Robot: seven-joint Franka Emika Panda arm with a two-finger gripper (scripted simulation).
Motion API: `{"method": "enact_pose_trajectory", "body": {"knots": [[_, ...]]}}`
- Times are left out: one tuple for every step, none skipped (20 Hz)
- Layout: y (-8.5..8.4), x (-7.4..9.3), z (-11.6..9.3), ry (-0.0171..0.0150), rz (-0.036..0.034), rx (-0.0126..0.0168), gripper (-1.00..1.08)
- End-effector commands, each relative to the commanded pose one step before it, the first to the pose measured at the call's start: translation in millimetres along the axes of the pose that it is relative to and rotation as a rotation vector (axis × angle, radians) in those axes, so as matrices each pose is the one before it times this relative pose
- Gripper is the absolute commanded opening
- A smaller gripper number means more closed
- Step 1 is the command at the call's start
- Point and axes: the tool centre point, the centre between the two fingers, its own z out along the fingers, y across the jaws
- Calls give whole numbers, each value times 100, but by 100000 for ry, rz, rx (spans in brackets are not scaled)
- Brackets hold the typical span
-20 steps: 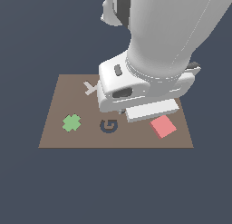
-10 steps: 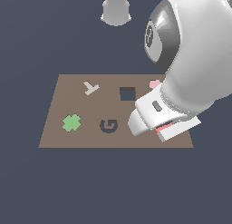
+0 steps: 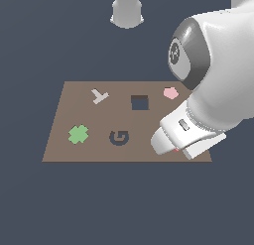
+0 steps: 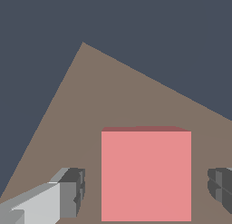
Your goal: Insert a designated object into the corresponding slot on a board.
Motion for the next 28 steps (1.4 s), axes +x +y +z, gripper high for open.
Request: {"method": "enact_pose_trajectory", "body": {"knots": [[30,5,24,24,23,-25,100],[10,2,124,0,0,0,100],[-15,12,196,13,-45,-15,100],[23,4,290,0,0,0,100],[-25,17,354,21,-78,-26,100],[-3,8,363,12,-45,-15,100],[-9,7,280,11,-45,-15,100],[16,-2,208,0,0,0,100],[9,-1,125,0,0,0,100],[-28,8,31,11,-45,-16,100],[0,0,0,0,0,0,-100],[0,0,0,0,0,0,-100],[0,0,0,0,0,0,-100],[0,0,0,0,0,0,-100],[0,0,0,0,0,0,-100],[0,0,0,0,0,0,-100],[0,0,0,0,0,0,-100],[0,0,0,0,0,0,-100],[0,0,0,0,0,0,-100],[0,0,0,0,0,0,-100],[43,17,-74,72,57,-34,-100],[-1,2,-3,0,0,0,-100],[-8,-3,-3,4,-84,0,-100],[-17,-9,-1,0,-244,0,-100],[-35,-13,-2,1,-417,0,-100],[-48,-19,-3,1,-582,0,-100],[-62,-25,-3,1,-749,0,-100],[-76,-30,-4,1,-916,0,-100]]}}
